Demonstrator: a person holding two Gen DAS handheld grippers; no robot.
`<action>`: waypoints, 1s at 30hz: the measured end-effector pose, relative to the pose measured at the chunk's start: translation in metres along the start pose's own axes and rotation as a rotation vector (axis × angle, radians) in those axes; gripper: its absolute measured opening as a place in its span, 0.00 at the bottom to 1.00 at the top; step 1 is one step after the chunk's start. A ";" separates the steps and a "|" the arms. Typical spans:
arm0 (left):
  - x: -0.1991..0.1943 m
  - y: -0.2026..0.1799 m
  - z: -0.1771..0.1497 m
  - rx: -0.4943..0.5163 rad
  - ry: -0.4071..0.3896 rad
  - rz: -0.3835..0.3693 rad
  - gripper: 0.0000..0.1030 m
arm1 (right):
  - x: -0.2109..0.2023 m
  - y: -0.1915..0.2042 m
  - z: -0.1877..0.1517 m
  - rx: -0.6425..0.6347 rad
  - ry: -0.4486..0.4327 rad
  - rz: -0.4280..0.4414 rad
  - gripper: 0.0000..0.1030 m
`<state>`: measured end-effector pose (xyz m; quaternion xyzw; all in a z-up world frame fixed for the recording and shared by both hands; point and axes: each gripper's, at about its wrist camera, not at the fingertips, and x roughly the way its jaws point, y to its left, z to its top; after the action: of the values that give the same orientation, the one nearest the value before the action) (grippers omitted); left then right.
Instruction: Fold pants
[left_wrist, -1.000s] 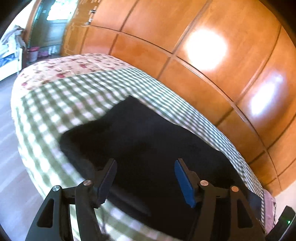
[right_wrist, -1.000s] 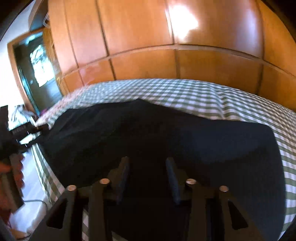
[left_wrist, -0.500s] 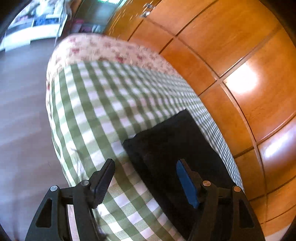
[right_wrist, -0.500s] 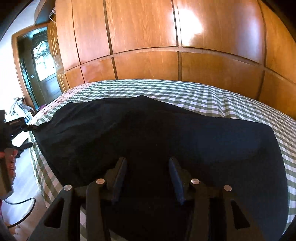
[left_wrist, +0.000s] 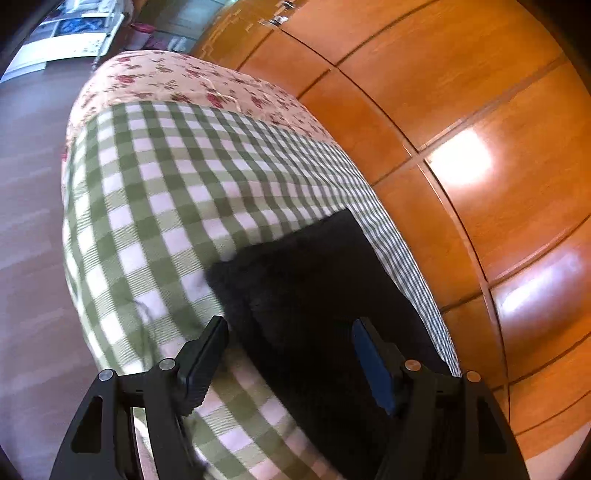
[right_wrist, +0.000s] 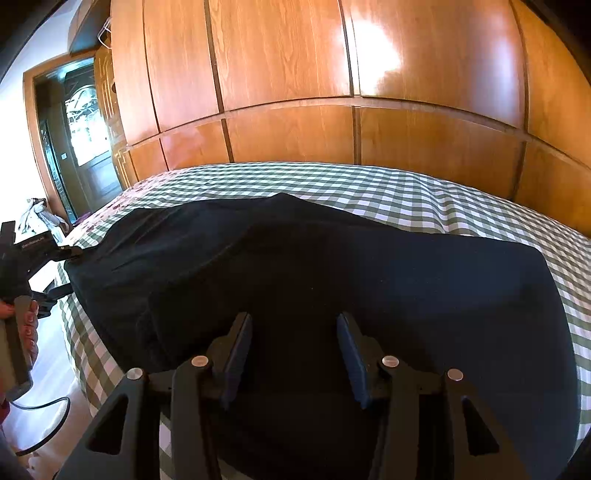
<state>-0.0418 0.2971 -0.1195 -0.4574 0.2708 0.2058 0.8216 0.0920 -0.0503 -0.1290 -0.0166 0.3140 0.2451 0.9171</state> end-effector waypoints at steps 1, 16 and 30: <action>0.002 -0.004 -0.002 0.016 0.000 0.006 0.68 | 0.000 0.000 0.000 0.000 0.000 -0.001 0.48; 0.017 -0.016 -0.003 0.092 0.004 0.052 0.50 | 0.000 -0.001 0.000 0.001 -0.001 -0.003 0.48; 0.037 -0.017 0.008 0.135 0.000 0.041 0.44 | 0.000 -0.002 0.000 0.000 -0.001 -0.002 0.48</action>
<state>-0.0009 0.2989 -0.1289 -0.3954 0.2932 0.2039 0.8462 0.0929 -0.0524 -0.1293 -0.0167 0.3138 0.2440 0.9175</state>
